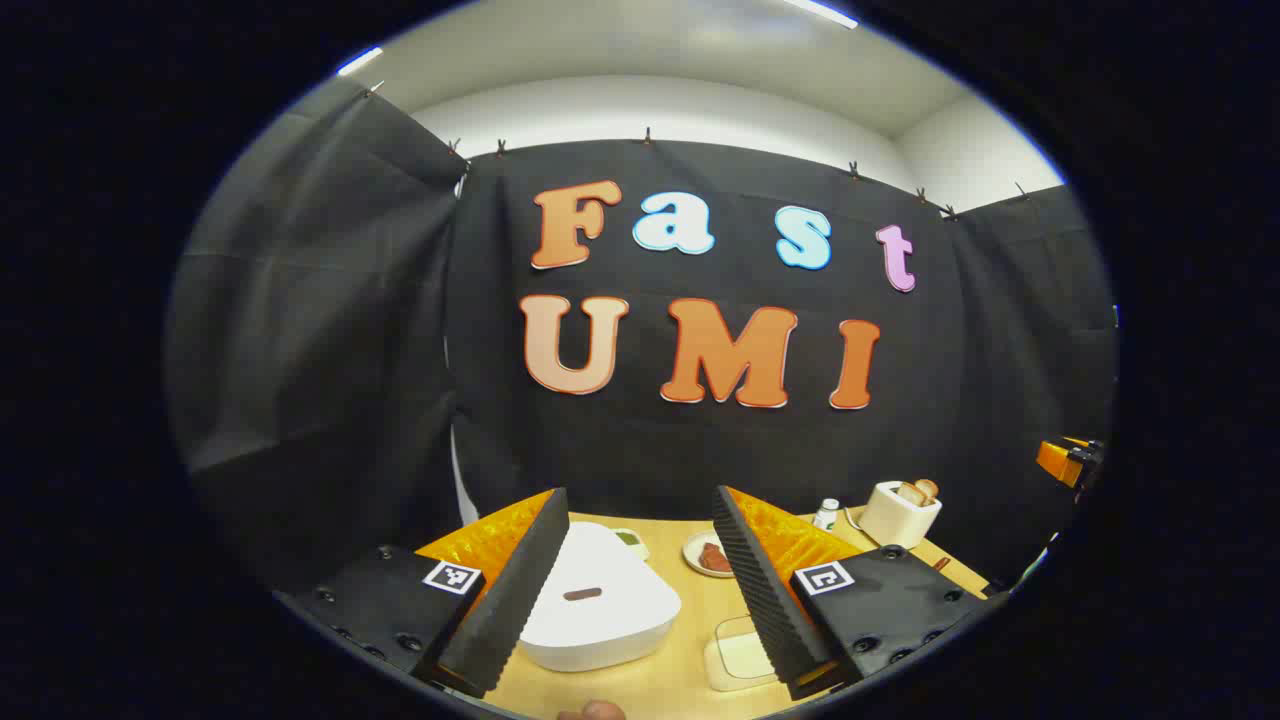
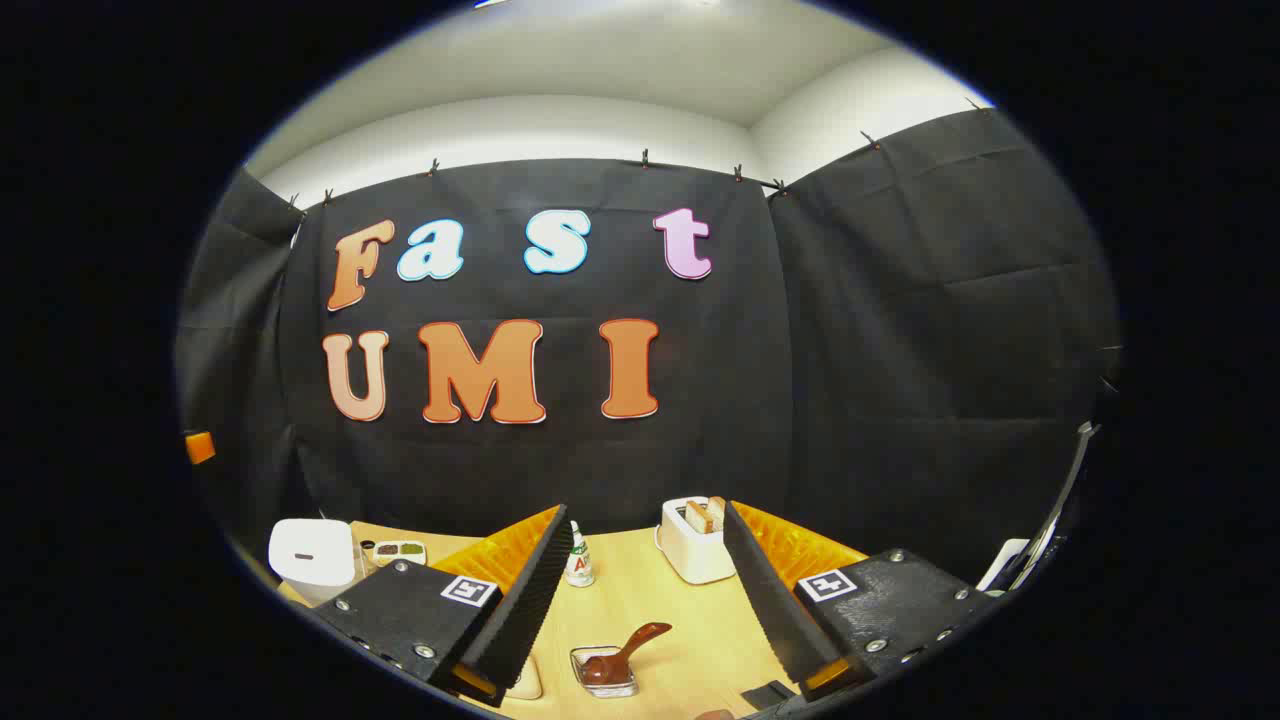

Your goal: Close the left gripper, press the button to open the rice cooker; take a wooden spoon from the chopstick holder with the right hand, scoop a spoonful of rice and pour it into the rice cooker, then put the wooden spoon back into the chopstick holder.

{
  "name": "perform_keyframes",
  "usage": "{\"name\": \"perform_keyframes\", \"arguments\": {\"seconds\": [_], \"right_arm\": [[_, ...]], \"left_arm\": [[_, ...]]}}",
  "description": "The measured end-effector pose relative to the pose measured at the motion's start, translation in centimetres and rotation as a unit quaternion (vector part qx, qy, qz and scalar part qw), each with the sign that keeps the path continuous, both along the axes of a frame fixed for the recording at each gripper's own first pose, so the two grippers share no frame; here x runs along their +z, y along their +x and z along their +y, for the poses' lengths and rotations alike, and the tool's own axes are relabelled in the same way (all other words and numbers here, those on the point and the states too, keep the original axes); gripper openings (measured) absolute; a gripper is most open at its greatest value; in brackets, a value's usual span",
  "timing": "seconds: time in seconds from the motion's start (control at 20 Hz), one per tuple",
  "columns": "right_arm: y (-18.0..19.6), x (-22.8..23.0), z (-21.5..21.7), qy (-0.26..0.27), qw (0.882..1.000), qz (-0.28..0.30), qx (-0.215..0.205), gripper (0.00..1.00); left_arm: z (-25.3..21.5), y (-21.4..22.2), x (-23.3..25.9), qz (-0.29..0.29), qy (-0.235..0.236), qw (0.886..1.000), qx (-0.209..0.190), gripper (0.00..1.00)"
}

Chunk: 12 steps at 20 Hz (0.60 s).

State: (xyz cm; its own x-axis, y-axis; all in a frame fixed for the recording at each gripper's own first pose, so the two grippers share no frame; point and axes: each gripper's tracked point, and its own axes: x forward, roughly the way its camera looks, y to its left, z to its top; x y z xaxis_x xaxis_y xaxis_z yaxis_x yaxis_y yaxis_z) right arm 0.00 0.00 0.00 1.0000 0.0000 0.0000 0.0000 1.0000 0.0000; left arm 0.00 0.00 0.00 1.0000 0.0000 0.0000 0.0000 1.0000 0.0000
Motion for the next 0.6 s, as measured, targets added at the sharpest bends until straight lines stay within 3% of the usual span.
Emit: {"name": "perform_keyframes", "arguments": {"seconds": [0.05,0.45,0.6], "right_arm": [[-0.2,0.2,0.3,0.001,1.000,-0.001,0.004,0.94],[-0.9,0.5,1.3,-0.009,1.000,-0.003,0.021,0.91],[-1.2,0.6,1.3,-0.013,1.000,-0.003,0.028,0.94]], "left_arm": [[0.9,-0.3,0.5,-0.003,0.000,1.000,0.009,0.98],[4.1,-2.2,2.2,-0.020,0.011,0.999,0.049,0.99],[3.8,-2.8,2.2,-0.021,0.001,0.999,0.048,0.98]]}}
